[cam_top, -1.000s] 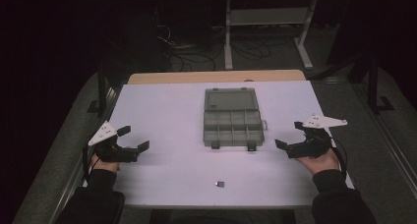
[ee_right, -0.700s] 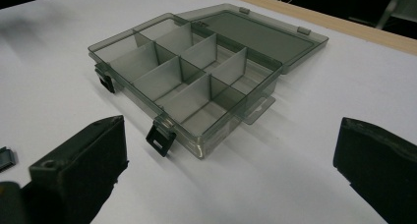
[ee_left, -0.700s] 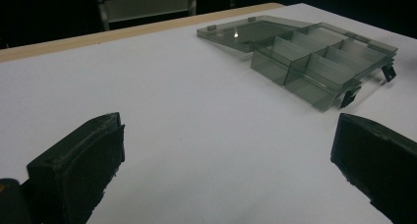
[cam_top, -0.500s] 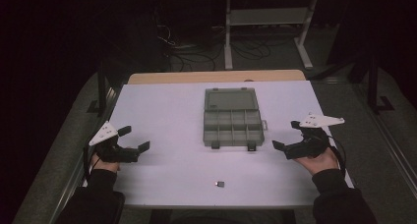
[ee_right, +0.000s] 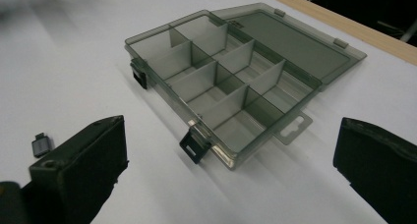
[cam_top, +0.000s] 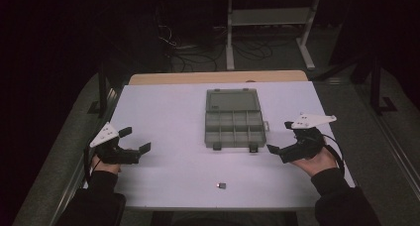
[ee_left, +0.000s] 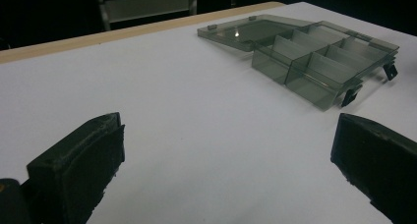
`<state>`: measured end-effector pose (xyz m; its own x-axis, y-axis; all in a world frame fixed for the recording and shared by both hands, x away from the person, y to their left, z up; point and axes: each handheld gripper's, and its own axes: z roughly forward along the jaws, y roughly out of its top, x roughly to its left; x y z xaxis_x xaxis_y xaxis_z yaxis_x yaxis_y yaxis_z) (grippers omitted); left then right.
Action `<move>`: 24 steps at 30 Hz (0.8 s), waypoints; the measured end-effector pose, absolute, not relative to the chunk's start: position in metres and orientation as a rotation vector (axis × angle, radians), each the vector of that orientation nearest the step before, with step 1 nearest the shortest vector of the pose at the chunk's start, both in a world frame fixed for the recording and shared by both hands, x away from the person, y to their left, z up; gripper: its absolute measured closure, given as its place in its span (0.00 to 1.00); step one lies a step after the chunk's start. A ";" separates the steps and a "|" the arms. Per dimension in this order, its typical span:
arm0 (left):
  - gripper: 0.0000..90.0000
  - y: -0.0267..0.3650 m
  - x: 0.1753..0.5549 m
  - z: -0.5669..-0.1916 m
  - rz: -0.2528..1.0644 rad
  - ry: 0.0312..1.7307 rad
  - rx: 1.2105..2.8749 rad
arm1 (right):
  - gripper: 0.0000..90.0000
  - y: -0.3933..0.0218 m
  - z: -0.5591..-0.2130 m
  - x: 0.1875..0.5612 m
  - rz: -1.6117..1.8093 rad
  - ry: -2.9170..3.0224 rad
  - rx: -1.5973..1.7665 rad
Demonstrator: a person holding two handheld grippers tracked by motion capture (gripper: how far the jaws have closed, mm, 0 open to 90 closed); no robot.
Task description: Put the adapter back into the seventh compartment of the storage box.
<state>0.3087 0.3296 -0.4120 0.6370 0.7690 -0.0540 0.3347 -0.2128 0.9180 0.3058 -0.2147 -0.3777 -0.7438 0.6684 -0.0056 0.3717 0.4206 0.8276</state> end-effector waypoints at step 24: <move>0.00 0.330 0.309 -0.412 0.511 0.888 1.804 | 0.00 -0.181 -0.373 0.306 1.219 2.472 0.782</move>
<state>0.3088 0.3297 -0.4120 0.6384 0.7676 -0.0572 0.3363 -0.2113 0.9177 0.3063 -0.1811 -0.3729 -0.8159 0.5781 -0.0080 0.3457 0.4990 0.7947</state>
